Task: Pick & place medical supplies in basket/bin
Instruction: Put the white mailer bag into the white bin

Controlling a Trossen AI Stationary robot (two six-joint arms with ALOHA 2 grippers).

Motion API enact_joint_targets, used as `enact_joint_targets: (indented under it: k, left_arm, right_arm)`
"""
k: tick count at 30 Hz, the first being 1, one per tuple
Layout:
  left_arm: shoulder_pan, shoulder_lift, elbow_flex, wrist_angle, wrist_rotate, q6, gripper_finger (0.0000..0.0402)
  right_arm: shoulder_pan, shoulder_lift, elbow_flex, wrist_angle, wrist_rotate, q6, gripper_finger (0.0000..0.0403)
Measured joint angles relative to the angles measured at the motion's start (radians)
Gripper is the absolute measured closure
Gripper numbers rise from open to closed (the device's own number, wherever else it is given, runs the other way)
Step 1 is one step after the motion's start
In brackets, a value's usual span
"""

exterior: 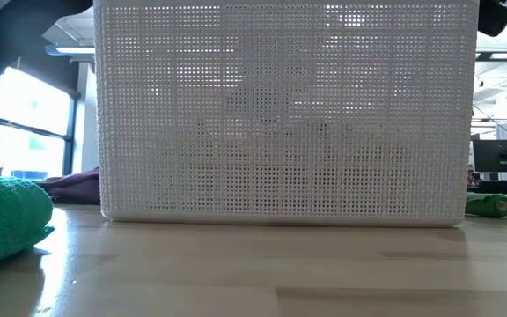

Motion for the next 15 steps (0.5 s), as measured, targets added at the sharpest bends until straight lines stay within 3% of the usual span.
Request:
enact_joint_targets:
  k: [15]
  left_arm:
    - [0.000,0.007,0.002,0.112,-0.022,0.007,0.0323]
  right_arm:
    - [0.000,0.000,0.000,-0.019,0.020,0.007,0.0138]
